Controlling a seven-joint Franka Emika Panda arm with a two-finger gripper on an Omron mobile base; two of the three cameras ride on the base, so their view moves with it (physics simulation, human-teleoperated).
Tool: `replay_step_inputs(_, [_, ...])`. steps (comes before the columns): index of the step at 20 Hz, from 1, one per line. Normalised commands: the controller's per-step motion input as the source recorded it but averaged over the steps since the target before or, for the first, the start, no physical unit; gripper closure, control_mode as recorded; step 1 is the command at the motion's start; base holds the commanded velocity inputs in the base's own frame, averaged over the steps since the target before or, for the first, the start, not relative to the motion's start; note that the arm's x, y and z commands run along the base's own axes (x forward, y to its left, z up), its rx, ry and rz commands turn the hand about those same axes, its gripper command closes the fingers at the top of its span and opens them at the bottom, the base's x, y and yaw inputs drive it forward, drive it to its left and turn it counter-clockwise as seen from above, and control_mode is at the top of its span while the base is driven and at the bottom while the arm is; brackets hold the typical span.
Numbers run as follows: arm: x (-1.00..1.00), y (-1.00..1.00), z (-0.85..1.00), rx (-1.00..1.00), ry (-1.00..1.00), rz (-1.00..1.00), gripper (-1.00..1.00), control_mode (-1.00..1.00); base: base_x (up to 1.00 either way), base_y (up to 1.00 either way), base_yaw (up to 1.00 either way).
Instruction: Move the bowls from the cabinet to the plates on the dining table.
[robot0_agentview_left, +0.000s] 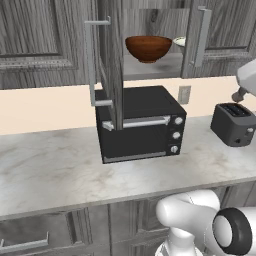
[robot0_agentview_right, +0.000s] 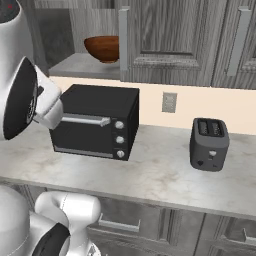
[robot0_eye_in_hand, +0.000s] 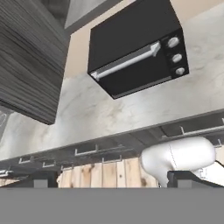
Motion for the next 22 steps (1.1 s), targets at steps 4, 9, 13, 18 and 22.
replay_step_inputs(4, [0.16, -0.08, 0.00, -0.30, -0.06, 0.00, -1.00, -1.00, 0.00, 0.00, 0.00])
replay_step_inputs(9, [0.01, -0.15, -0.10, -0.30, -0.13, 0.00, -1.00, -1.00, 0.00, 0.00, 0.00])
replay_step_inputs(13, [-0.27, -0.16, -0.04, -0.17, -0.22, -0.02, -1.00, -1.00, 0.00, 0.00, 0.00])
replay_step_inputs(18, [-0.13, -0.06, -0.01, -0.13, -0.30, 0.00, -1.00, -1.00, 0.00, 0.00, 0.00])
replay_step_inputs(22, [0.00, 0.00, 0.00, -0.10, -0.29, 0.00, -1.00, -1.00, 0.00, 0.00, 0.00])
